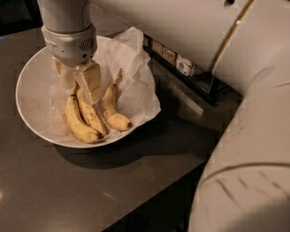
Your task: Pick banana from white bowl
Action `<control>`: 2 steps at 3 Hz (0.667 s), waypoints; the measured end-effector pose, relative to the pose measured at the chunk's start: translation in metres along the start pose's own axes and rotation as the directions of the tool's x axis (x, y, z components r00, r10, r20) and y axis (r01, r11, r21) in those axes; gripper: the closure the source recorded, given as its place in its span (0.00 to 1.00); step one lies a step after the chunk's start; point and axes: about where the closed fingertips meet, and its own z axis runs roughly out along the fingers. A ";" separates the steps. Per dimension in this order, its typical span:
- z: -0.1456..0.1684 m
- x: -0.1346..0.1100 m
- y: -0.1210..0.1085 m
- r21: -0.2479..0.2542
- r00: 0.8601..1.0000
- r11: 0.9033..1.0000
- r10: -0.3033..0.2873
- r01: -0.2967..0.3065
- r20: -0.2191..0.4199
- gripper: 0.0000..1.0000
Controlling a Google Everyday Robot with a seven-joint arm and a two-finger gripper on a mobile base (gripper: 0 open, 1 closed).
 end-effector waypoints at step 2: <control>0.009 0.009 0.049 -0.020 0.998 0.998 0.065 -0.065 -0.020 0.39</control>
Offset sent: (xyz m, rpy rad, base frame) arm -0.0389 -0.0647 -0.0121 -0.0745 0.0608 -0.1320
